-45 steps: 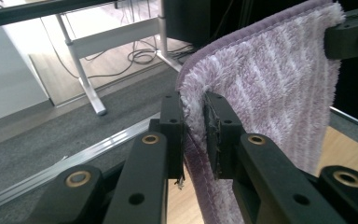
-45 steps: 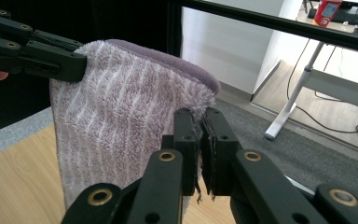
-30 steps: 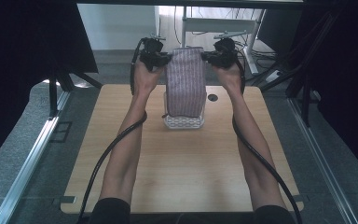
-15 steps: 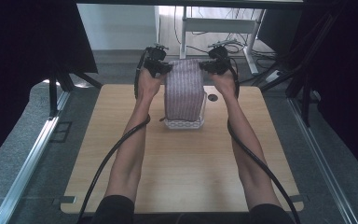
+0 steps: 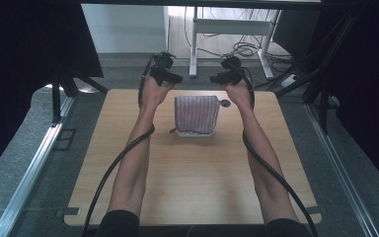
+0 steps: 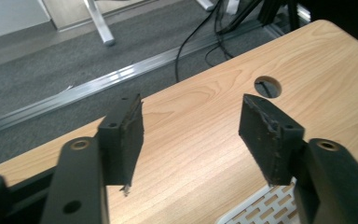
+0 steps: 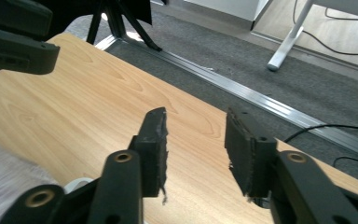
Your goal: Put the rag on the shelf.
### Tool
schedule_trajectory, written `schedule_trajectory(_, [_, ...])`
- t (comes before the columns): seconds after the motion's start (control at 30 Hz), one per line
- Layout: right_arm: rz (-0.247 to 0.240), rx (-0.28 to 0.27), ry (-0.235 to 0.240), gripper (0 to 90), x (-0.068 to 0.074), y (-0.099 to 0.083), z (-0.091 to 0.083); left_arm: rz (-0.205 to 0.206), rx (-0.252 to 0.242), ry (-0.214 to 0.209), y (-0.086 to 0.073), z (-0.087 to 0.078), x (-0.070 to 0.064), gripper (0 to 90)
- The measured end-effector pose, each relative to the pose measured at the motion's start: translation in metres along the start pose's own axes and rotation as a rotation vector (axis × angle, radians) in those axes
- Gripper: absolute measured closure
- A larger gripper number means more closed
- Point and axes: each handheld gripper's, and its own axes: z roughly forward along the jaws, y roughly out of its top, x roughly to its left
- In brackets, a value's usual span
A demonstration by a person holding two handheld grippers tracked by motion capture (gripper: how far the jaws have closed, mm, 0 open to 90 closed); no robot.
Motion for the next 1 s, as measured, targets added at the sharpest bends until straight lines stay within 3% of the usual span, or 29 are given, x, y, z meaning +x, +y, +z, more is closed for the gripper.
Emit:
schedule_trajectory(0.27, [0.005,-0.018,0.049,44.8,0.004,-0.007,-0.006,0.047,-0.006,-0.032,-0.004,-0.009,-0.004,28.9])
schedule_trajectory(0.47, [0.005,-0.017,0.078,38.7,0.008,-0.011,-0.012,0.055,-0.022,-0.075,-0.01,-0.014,-0.009,23.8])
schedule_trajectory(0.63, [0.001,-0.02,0.106,33.4,0.014,-0.014,-0.018,0.09,-0.006,-0.089,-0.014,-0.021,-0.015,17.8])
schedule_trajectory(0.73, [-0.003,-0.027,0.135,28.0,0.019,-0.016,-0.021,0.102,0.003,-0.119,-0.016,-0.027,-0.018,14.1])
schedule_trajectory(1.0, [-0.025,-0.034,0.168,16.1,0.03,-0.023,-0.03,0.149,-0.012,-0.145,-0.026,-0.041,-0.026,12.4])
